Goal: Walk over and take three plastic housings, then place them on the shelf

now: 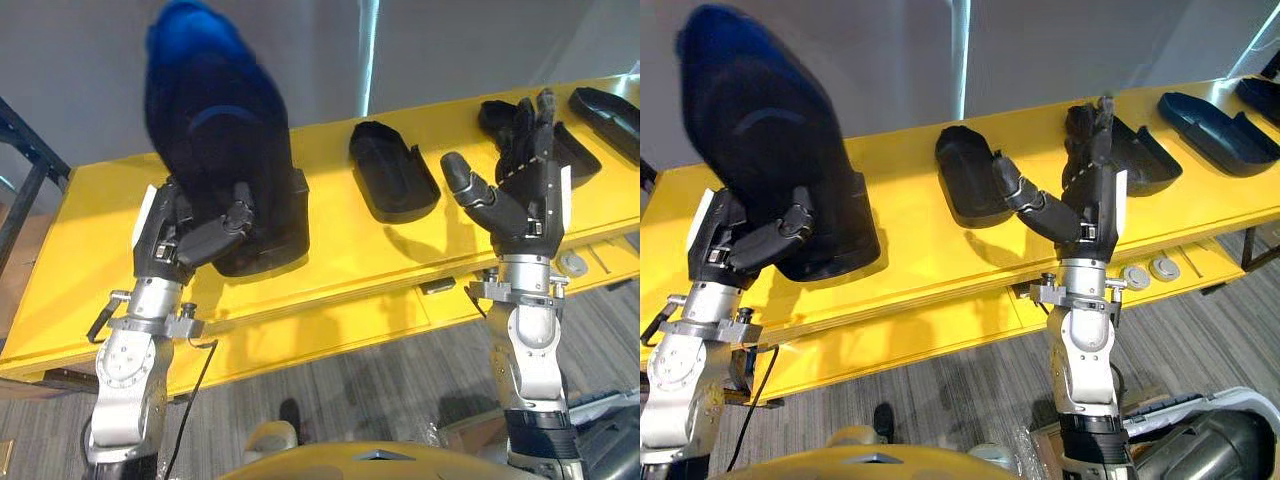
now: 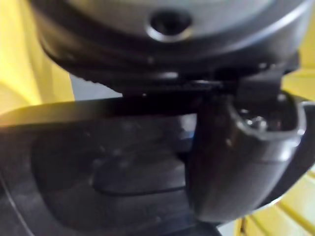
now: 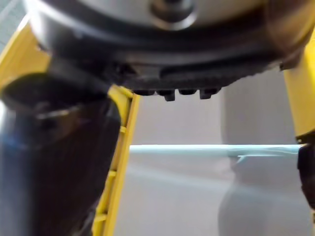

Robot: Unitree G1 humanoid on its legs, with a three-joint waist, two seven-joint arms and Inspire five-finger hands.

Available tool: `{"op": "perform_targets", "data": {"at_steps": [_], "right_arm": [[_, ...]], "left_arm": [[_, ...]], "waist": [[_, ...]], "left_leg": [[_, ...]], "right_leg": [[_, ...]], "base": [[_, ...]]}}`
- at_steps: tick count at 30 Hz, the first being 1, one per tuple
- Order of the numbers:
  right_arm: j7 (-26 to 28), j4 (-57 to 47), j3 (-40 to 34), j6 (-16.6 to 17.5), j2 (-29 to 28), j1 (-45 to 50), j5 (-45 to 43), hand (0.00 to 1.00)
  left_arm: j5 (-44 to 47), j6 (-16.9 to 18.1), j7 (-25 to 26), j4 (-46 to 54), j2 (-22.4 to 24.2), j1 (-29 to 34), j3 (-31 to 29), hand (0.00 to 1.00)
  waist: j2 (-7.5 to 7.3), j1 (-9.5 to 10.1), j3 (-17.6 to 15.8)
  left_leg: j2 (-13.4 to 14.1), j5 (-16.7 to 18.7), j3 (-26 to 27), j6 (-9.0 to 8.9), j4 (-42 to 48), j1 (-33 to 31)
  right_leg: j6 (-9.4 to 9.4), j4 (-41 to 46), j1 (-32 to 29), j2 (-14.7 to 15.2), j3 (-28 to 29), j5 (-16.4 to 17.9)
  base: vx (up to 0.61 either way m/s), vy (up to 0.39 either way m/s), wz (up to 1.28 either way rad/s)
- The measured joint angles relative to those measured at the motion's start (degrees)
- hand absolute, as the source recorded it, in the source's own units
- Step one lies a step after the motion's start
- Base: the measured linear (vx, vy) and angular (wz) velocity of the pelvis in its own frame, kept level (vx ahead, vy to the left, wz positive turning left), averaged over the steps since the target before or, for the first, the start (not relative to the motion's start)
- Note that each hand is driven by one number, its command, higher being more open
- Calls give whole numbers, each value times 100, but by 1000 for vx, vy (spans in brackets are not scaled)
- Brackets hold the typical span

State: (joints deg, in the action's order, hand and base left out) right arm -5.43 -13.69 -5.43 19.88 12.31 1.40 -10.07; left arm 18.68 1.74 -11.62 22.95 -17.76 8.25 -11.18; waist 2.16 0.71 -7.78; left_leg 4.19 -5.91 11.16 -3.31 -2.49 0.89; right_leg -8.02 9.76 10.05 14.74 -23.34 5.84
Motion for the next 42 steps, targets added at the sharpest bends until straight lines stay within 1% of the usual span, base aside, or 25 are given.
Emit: {"op": "perform_targets", "data": {"at_steps": [2, 3, 4, 5, 6, 7, 8, 10, 11, 13, 14, 15, 17, 19, 22, 27, 31, 36, 37, 40, 42], "right_arm": [[19, -97, -57, -79, 5, 159, 64, 100], [33, -114, -85, -101, 5, 193, 62, 100], [38, -127, -123, -158, 7, 232, 62, 100], [125, -127, -178, -265, 10, 264, 46, 100], [216, -127, -185, -298, 24, 274, 45, 100], [274, -130, -185, -306, 40, 285, 43, 100], [414, -163, -181, -336, 88, 345, 12, 100], [643, -246, -164, -373, 175, 491, -81, 100], [685, -246, -141, -402, 186, 508, -136, 100], [821, -245, 16, -464, 249, 512, -208, 100], [863, -245, 65, -464, 307, 512, -210, 100], [940, -244, 140, -465, 457, 505, -211, 100], [1032, -244, 214, -465, 599, 482, -208, 100], [1127, -222, 267, -482, 612, 480, -209, 100], [1225, -222, 285, -499, 613, 478, -214, 100], [1239, -222, 402, -541, 613, 469, -392, 100], [1236, -222, 565, -553, 614, 434, -406, 100], [1228, -221, 844, -580, 615, 284, -423, 100], [1228, -221, 863, -581, 615, 257, -423, 100], [1215, -221, 989, -587, 615, 140, -422, 100], [1180, -221, 1097, -593, 614, 128, -410, 100]], "left_arm": [[435, -533, 15, -446, -88, -263, -90, 0], [498, -656, 27, -563, -94, -347, -103, 0], [611, -849, 97, -763, -114, -470, -111, 0], [588, -1019, 209, -1098, -142, -637, -109, 0], [576, -1080, 307, -1349, -190, -727, -111, 0], [563, -1105, 353, -1525, -235, -790, -111, 0], [555, -1141, 441, -1900, -334, -920, -118, 0], [697, -1164, 502, -2392, -389, -1149, -298, 0], [771, -1157, 515, -2538, -396, -1233, -363, 0], [821, -1043, 590, -3201, -653, -1535, -469, 0], [814, -1036, 612, -3326, -725, -1602, -483, 0], [773, -999, 658, -3621, -860, -1775, -495, 0], [775, -945, 676, -3939, -1027, -1950, -501, 0], [775, -945, 664, -4215, -1190, -2101, -505, 0], [773, -961, 606, -4550, -1324, -2288, -505, 0], [760, -1101, 384, -4980, -1450, -2612, -482, 0], [745, -1247, 388, -5063, -1463, -2734, -408, 0], [743, -1461, 430, -5374, -1464, -3058, -241, 0], [743, -1475, 461, -5430, -1464, -3101, -216, 100], [743, -1577, 600, -5591, -1464, -3153, -168, 100], [587, -1690, 732, -5830, -1464, -3157, 37, 100]], "waist": [[92, -121, 58], [100, -114, 63], [105, -131, 62], [103, -188, 63], [104, -246, 63], [106, -263, 62], [114, -285, 62], [128, -311, 63], [130, -309, 62], [153, -320, 60], [168, -337, 60], [224, -372, 90], [286, -393, 93], [316, -400, 78], [318, -425, 79], [319, -426, 80], [319, -436, 80], [320, -446, 79], [320, -446, 79], [319, -491, 78], [311, -530, 69]], "left_leg": [[25, -112, 90, -10, -164, 26], [32, -137, 133, -15, -202, 42], [41, -163, 182, -21, -223, 43], [41, -180, 213, -26, -224, 45], [42, -197, 232, -25, -228, 43], [45, -208, 248, -25, -230, 42], [53, -230, 273, -23, -239, 27], [84, -256, 299, -20, -256, -49], [97, -272, 313, -24, -257, -60], [157, -307, 375, -60, -258, -82], [167, -319, 374, -71, -258, -96], [185, -348, 374, -57, -259, -163], [204, -400, 399, -51, -258, -233], [231, -451, 450, -20, -258, -245], [240, -481, 455, -16, -257, -237], [244, -527, 487, -5, -257, -242], [246, -543, 482, 3, -258, -240], [247, -561, 476, 13, -259, -244], [247, -562, 474, 15, -259, -244], [249, -561, 470, 15, -259, -248], [250, -562, 469, 16, -259, -258]], "right_leg": [[-26, -81, -65, -39, 45, -16], [-26, -97, -88, -47, 85, -16], [-27, -116, -119, -64, 153, -16], [-27, -149, -123, -82, 179, -16], [-27, -182, -121, -90, 189, -15], [-28, -201, -126, -93, 193, -15], [-28, -248, -141, -108, 217, -14], [-30, -291, -210, -146, 238, -14], [-30, -291, -229, -161, 251, -14], [-31, -272, -306, -213, 329, -15], [-39, -270, -318, -225, 335, -20], [-42, -238, -401, -236, 347, -24], [-41, -170, -529, -241, 414, -25], [-48, -119, -605, -255, 488, -40], [-46, -70, -626, -256, 503, -40], [-45, 12, -699, -247, 559, -39], [-43, 26, -702, -247, 560, -42], [-39, 14, -705, -247, 560, -57], [-39, 14, -706, -247, 560, -57], [-34, 12, -707, -248, 558, -60], [-30, 9, -717, -248, 557, -63]], "base": [[-55, -24, -20], [-68, -6, -28], [-92, 1, -26], [-98, 3, -20], [-74, 5, -15], [-80, 1, -14], [-134, -3, -13], [-131, -3, -8], [-100, 0, -9], [-124, -3, -14], [-144, -4, -6], [-111, 2, -1], [-96, 13, -6], [-54, 7, -12], [-8, -2, -3], [-13, -2, -4], [0, 0, 0], [-6, 1, 0], [0, 0, 0], [0, 0, 0], [0, 0, 0]]}}
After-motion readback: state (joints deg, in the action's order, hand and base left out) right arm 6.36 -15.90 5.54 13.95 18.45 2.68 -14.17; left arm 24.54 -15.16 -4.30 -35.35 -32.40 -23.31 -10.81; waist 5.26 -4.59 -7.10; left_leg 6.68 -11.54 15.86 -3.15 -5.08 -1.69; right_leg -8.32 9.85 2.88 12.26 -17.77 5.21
